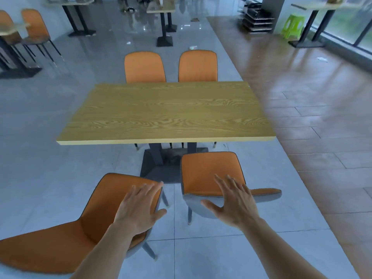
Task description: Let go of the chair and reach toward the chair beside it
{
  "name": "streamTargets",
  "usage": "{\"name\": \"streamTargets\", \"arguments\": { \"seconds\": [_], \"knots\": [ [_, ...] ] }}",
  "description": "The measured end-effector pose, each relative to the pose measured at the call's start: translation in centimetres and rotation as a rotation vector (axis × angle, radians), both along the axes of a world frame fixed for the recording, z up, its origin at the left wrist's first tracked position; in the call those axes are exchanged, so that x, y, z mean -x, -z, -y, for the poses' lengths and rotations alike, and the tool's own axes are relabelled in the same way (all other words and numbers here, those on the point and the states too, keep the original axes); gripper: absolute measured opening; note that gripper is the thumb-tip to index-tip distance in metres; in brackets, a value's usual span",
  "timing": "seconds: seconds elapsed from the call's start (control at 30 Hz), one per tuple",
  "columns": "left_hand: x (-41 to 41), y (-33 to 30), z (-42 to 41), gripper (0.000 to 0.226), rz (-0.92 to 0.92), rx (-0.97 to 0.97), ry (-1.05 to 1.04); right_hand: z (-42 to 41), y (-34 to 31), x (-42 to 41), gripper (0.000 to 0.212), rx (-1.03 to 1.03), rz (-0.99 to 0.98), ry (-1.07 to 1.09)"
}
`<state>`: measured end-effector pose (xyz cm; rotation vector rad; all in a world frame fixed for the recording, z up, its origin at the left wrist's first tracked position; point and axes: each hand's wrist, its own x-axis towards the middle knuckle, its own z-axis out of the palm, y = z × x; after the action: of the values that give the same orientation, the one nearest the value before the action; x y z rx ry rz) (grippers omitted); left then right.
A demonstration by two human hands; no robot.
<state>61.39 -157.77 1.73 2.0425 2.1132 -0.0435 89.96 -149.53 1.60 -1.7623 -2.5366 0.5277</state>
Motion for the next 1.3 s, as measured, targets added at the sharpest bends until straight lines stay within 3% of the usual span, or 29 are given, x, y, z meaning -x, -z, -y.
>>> {"name": "streamTargets", "arguments": {
  "seconds": [0.37,0.63,0.73,0.83,0.93,1.07,1.3],
  "knots": [
    [24.6,-1.4,13.6,0.094,0.144,0.013,-0.010,16.8,-1.7,25.7,0.108,0.123,-0.022,0.072],
    [34.6,0.7,19.6,0.116,0.188,0.266,0.007,22.5,1.6,37.2,0.116,0.312,0.015,-0.051],
    [36.6,2.2,20.1,0.112,0.145,0.356,0.070,23.4,3.7,39.4,0.110,0.428,0.077,-0.089],
    [38.0,4.4,19.9,0.099,0.166,0.316,0.083,23.8,5.5,40.4,0.088,0.314,0.174,-0.095],
    [38.3,5.7,19.3,0.077,0.190,0.210,0.132,23.6,6.7,40.1,0.064,0.211,0.144,-0.106],
    [37.6,6.5,18.5,0.066,0.145,0.117,0.143,22.5,7.0,39.1,0.063,0.156,0.132,-0.129],
    [35.0,7.0,15.6,0.066,0.081,0.096,0.088,18.0,6.5,37.1,0.061,0.091,0.161,-0.177]
  ]
}}
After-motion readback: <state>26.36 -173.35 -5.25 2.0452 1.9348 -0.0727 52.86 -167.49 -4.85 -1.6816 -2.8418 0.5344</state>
